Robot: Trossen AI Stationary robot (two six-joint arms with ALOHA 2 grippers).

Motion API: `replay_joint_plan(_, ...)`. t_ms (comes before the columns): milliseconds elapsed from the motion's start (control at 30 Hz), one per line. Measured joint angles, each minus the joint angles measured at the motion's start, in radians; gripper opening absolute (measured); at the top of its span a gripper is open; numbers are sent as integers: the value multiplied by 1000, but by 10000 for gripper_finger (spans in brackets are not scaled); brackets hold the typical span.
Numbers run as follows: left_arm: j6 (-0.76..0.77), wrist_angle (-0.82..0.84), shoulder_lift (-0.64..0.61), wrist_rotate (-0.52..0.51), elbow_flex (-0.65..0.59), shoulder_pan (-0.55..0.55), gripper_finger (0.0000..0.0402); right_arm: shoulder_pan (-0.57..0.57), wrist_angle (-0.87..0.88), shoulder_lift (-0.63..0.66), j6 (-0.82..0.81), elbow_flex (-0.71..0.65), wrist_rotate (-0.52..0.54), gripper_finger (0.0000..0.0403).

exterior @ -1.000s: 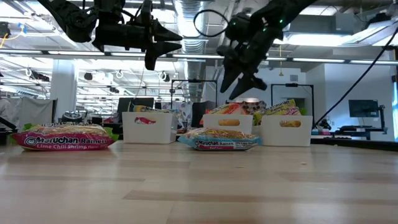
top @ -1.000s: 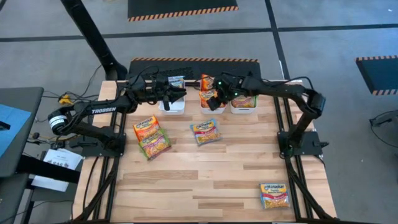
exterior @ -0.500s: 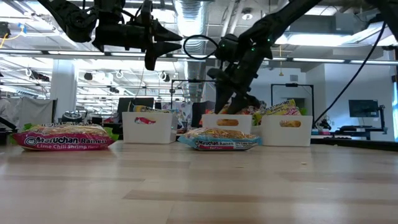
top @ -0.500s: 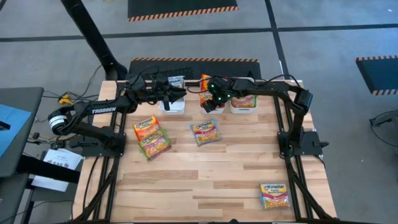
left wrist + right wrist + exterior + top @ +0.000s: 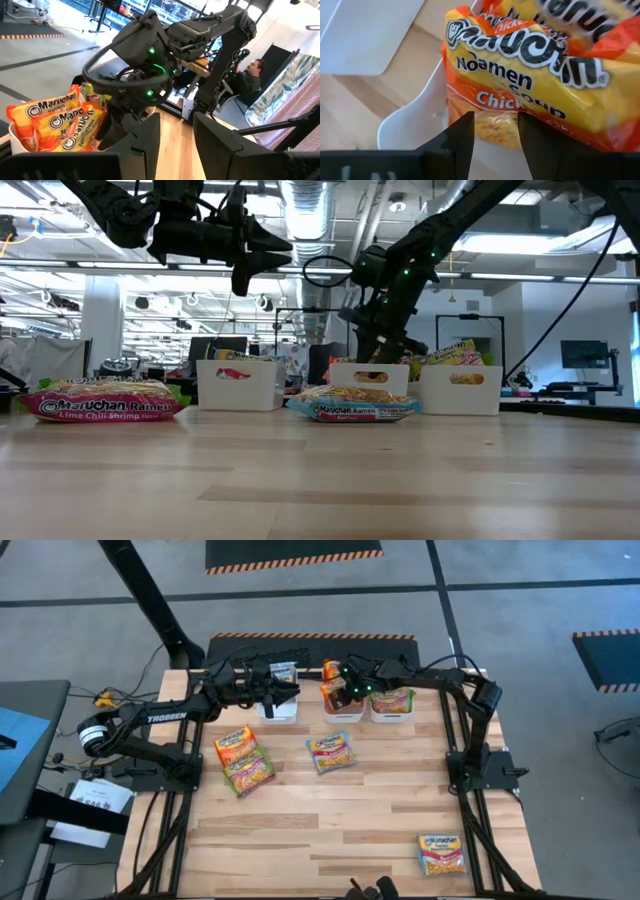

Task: Sort Maruchan noodles
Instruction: Put the orange noodle pack into the middle white bin, then put the blue noodle pack into the left white bin

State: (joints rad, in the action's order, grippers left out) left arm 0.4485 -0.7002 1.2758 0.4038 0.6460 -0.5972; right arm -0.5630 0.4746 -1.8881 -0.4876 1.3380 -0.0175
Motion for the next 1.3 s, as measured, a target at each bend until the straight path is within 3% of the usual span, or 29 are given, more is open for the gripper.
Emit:
replay_joint_plan(467,6,0,0,6,0,0,104,19,-28,39,17,1,-162,176)
replay_joint_plan(933,127,-8,-3,60,0,0,104,-2,6,333,146,1,-184,176)
replay_joint_plan(1100,140,-8,-27,107,0,0,104,-9,69,405,278,2,-256,176)
replay_joint_plan(1300,141,-6,-69,115,0,0,104,11,182,469,271,2,-276,176)
